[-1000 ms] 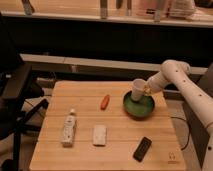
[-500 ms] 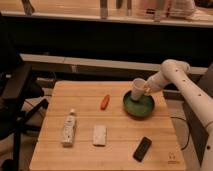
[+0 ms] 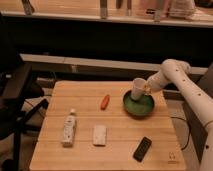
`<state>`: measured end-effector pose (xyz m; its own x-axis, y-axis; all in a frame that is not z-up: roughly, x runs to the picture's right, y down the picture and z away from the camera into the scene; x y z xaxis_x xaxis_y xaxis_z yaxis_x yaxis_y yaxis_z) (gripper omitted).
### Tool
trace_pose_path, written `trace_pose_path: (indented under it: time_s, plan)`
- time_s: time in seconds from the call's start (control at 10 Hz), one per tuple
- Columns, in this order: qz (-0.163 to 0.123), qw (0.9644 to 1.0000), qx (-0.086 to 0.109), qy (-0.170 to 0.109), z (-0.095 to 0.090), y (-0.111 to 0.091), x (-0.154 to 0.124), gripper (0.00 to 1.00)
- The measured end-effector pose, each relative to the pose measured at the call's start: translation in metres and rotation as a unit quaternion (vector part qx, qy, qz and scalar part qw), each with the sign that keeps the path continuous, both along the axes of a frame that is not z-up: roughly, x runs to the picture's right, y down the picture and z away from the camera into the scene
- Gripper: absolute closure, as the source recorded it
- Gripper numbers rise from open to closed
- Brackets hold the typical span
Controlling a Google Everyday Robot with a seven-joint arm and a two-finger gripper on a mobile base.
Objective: Place the ceramic cup in the ceramic bowl
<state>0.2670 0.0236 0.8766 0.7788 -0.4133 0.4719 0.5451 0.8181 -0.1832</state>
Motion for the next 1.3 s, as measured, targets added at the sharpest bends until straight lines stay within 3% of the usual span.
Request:
trace_pose_path:
  time_s: [0.4, 0.6, 0.8, 1.0, 1.3]
  plan:
    - [0.0, 1.0, 0.001, 0.0, 0.0018, -0.0014, 0.0005, 0.86]
    - [0.0, 1.0, 0.003, -0.001, 0.0026, -0.0039, 0.0017, 0.79]
    - [0.0, 1.0, 0.004, -0.001, 0.0032, -0.0046, 0.0017, 0.79]
    - [-0.001, 1.0, 0.004, -0.002, 0.0042, -0.0053, 0.0013, 0.87]
    - [-0.001, 1.0, 0.005, -0.003, 0.0058, -0.0064, 0.0013, 0.87]
